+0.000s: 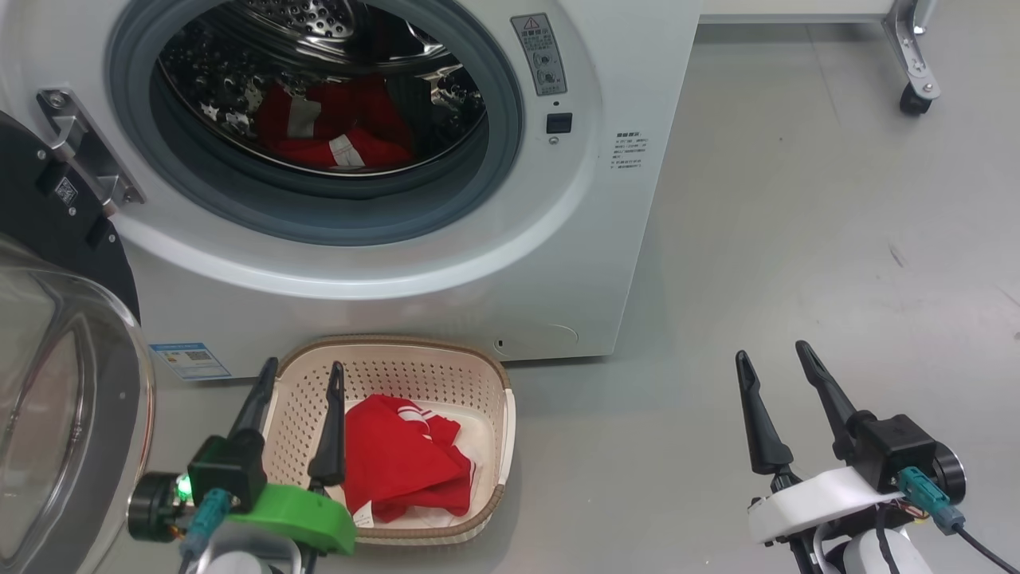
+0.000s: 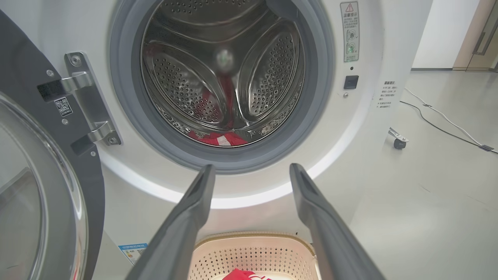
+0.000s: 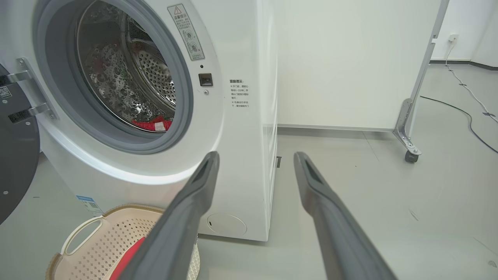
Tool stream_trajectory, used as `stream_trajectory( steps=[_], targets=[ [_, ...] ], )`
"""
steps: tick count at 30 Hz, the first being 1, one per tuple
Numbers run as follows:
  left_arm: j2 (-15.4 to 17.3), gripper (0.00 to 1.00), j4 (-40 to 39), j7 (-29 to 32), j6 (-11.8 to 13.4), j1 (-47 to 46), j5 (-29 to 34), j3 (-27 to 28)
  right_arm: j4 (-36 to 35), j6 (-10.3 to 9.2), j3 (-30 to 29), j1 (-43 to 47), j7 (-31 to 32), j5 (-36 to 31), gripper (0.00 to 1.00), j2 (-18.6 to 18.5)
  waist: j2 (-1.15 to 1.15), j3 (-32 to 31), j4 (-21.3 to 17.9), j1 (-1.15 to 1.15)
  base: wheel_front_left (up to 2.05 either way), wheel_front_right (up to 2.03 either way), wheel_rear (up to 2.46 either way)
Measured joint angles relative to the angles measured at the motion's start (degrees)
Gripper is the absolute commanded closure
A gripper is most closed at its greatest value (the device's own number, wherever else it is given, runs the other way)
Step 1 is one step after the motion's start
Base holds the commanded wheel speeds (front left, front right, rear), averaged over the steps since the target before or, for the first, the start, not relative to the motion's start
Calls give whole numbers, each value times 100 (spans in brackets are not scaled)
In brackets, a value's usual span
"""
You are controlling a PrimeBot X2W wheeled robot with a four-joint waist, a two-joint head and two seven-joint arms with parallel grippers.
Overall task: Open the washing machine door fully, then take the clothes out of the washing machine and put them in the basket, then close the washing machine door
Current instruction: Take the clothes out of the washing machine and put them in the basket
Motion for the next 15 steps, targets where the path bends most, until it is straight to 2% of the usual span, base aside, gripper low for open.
stream_trajectory(
  steps=[15],
  targets=[
    [13,0,-338,11,85,582,0,-167,-136,-103,12,294,0,0,0,9,0,-162,11,0,0,0,0]
  ],
)
